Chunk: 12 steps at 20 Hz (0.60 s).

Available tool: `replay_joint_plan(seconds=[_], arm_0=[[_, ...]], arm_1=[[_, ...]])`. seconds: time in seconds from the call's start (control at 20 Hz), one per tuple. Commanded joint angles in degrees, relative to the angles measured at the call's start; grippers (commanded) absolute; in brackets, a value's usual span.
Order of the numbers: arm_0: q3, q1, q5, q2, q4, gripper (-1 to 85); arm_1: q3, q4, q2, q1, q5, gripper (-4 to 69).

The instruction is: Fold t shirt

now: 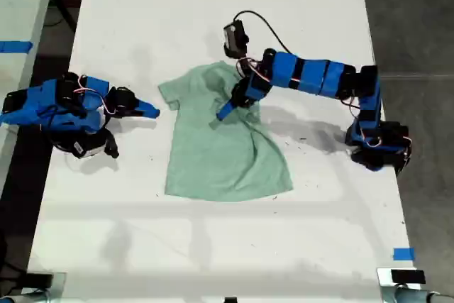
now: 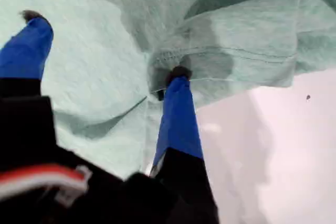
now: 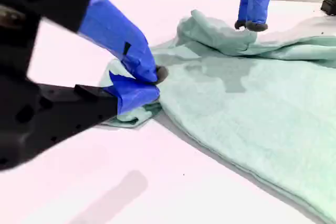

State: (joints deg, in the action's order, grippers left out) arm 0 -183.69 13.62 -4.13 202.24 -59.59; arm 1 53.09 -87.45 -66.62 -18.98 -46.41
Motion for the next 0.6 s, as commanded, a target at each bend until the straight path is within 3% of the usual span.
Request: replay_joint_plan(seconds=[0.0,0.35,0.55], arm_0=[[-0.5,-0.6,0.0,0.4,0.5,-0.1],[-0.5,-0.5,0.0,0.4,0.5,-0.1],[-0.5,-0.5,0.0,0.4,0.5,-0.1]], arm_1=[[96.1,-2.9,-114.6,-0.4,24.0,17.8],[94.0,-2.9,-112.4,-0.8,23.8,17.1],[98.0,0.3,-116.4,3.5,27.3,16.4]])
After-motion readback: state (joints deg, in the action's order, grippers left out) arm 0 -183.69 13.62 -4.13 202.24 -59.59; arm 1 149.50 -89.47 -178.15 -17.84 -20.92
